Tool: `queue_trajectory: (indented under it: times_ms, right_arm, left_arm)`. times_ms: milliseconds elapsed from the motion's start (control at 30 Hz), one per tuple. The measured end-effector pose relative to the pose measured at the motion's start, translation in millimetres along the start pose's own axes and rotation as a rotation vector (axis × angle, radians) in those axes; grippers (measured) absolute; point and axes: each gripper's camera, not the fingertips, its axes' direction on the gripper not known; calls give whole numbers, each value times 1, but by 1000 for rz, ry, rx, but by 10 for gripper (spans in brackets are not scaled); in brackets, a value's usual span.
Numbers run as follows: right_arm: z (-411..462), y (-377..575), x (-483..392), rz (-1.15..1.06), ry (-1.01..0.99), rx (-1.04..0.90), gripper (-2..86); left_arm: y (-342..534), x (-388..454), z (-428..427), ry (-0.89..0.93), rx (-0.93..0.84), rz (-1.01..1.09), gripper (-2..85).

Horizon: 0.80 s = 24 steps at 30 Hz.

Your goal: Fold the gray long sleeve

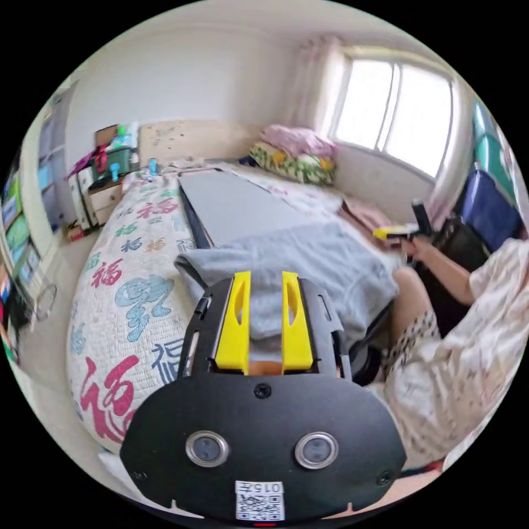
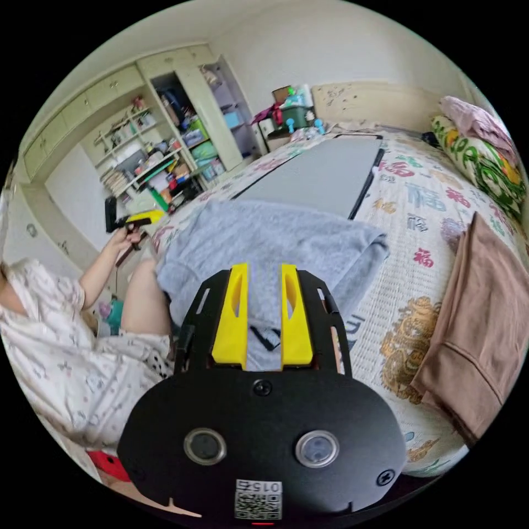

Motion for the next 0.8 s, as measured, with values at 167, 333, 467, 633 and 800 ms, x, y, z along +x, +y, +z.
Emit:
queue_trajectory:
  times_ms: [167,333,467,633,800]
  right_arm:
    - [18,30,-65,-263,-46,-146,116]
    - [42,30,-93,-331,10,-242,115]
    - [69,45,-111,-370,145,-321,82]
    - [73,58,-135,-413,250,-319,55]
    - [71,66,-139,-401,237,-313,32]
  left_arm:
    - [-43,57,59,148,-229,326,112]
    - [-80,78,88,120,-309,399,133]
    - [-89,89,119,17,-458,490,121]
    - [-99,81,129,35,-450,377,68]
    - [-106,98,124,-15,-464,376,20]
